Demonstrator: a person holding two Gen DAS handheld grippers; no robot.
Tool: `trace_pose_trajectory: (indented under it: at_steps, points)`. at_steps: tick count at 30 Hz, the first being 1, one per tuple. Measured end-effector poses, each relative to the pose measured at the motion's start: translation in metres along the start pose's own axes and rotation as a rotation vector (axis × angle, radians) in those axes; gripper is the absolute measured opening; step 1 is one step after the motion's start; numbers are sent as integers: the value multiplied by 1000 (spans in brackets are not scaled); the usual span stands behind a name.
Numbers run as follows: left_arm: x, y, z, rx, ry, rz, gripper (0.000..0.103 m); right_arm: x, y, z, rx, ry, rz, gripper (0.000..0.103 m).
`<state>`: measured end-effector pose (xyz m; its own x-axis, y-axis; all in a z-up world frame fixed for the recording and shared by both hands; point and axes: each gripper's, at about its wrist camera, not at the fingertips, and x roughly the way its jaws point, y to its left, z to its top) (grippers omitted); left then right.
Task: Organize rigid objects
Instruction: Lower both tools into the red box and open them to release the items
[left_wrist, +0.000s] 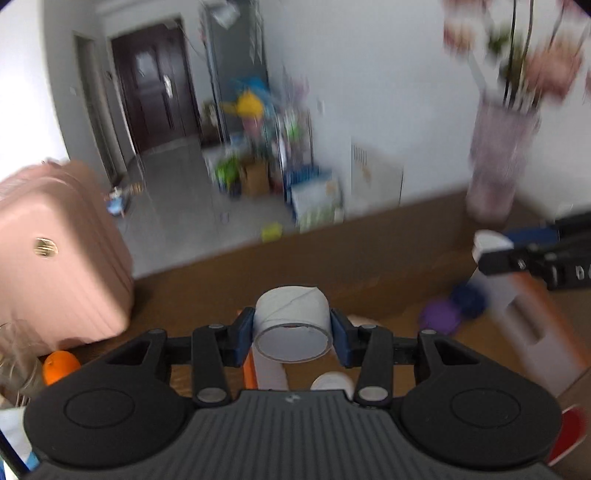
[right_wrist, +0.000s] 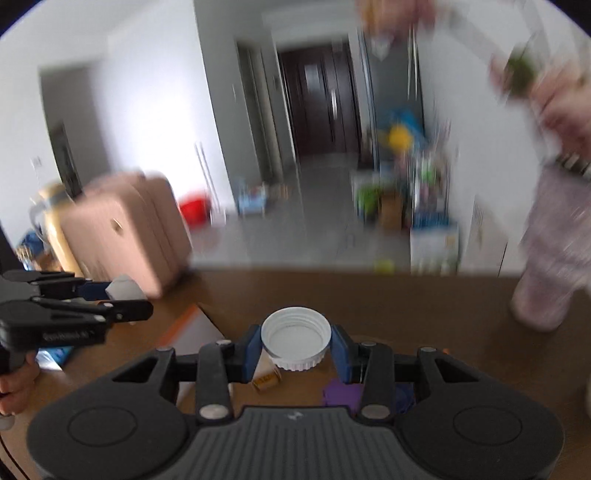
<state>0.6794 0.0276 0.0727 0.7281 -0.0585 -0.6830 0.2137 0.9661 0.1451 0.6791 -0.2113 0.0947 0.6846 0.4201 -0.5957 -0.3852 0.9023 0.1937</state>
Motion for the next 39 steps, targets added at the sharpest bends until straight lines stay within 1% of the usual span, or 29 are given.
trace_pose_trajectory:
  at_steps: [3, 5, 8, 10, 14, 18, 20, 23, 25, 28, 31, 32, 34, 36, 39]
  points:
    - [49, -2, 1, 31, 113, 15, 44, 59, -3, 2, -37, 125, -50, 39]
    - [72, -2, 0, 53, 169, 16, 44, 90, -3, -2, -49, 199, -56, 39]
    - [96, -2, -1, 75, 230, 7, 44, 122, 2, -7, -59, 286, -39, 39]
    - [107, -4, -1, 72, 243, 11, 44, 139, 6, -12, -82, 331, -42, 39]
    - [121, -11, -3, 85, 266, 3, 46, 157, 13, -19, -106, 350, -29, 40]
    - [116, -11, -2, 81, 263, 4, 46, 164, 15, -18, -131, 359, -39, 42]
    - [108, -10, 2, 77, 258, 7, 47, 159, 18, -16, -135, 352, -46, 42]
    - [85, -10, 11, 73, 229, 22, 48, 142, 19, -8, -136, 330, -59, 45]
    - [64, -10, 21, 67, 199, 31, 49, 124, 21, -1, -136, 307, -71, 45]
    - [22, -8, 32, 62, 142, 42, 52, 91, 28, 13, -141, 263, -85, 45]
    - [-26, -7, 42, 54, 91, 51, 56, 49, 39, 27, -153, 204, -105, 45]
    - [-43, -7, 44, 57, 70, 60, 61, 33, 43, 32, -155, 185, -109, 45]
    - [-77, -7, 47, 54, 23, 89, 65, -1, 52, 38, -163, 144, -119, 45]
    - [-112, -7, 49, 42, -16, 96, 66, -36, 61, 42, -175, 94, -131, 46]
    - [-164, -9, 50, 31, -73, 103, 68, -87, 73, 45, -174, 33, -141, 52]
